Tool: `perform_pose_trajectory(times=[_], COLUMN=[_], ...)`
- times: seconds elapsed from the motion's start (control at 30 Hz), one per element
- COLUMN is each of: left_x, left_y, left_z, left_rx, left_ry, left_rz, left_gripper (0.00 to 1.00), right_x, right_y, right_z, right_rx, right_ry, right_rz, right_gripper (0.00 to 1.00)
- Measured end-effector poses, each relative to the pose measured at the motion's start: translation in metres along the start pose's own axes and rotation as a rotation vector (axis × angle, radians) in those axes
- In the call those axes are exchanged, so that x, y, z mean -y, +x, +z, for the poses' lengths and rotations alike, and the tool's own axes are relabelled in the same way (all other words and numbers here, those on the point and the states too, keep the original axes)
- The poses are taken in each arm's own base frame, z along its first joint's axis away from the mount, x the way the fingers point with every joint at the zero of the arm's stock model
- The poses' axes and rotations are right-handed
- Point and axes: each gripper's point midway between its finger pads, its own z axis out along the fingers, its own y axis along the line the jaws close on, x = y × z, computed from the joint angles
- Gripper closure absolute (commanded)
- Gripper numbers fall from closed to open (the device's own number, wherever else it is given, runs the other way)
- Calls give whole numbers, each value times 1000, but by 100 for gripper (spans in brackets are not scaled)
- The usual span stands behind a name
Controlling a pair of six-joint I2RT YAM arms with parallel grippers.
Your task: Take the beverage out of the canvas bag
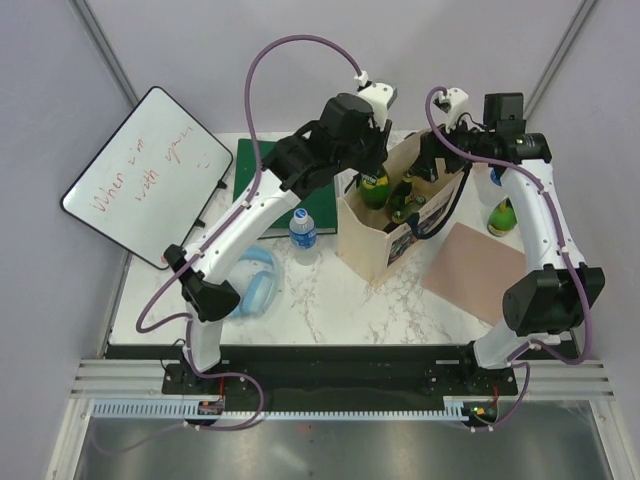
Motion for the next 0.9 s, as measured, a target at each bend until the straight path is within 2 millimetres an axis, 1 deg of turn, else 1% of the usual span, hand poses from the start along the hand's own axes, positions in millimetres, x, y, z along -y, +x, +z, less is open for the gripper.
perform_pose_trajectory(times=[0.1, 0.23, 0.33, 0.43, 0.53, 0.7, 0.8, 0.9], left_x=[2, 4, 3, 2, 0, -4, -7, -11], left_y=[-6, -15, -24, -35, -45, -64, -68, -64], left_z=[-10, -25, -40, -58, -79, -116, -135, -150], left_rx=[15, 35, 58, 89, 123, 189, 213, 217], left_ry=[18, 41, 48, 53, 58, 70, 74, 76], left_rz=[-4, -8, -12, -18, -24, -36, -41, -41], left_gripper=[98, 98, 98, 98, 98, 98, 98, 98], right_x=[-1, -2, 0, 3, 9, 19, 21, 20], right_y=[5, 16, 25, 35, 48, 64, 68, 69], right_z=[10, 28, 41, 52, 65, 80, 84, 87], right_rx=[-20, -67, -104, -139, -185, -240, -257, -267], right_ry=[-13, -21, -15, -6, 9, 40, 53, 61], right_rz=[5, 13, 17, 23, 35, 45, 41, 33], right_gripper=[5, 6, 6, 7, 9, 13, 16, 21])
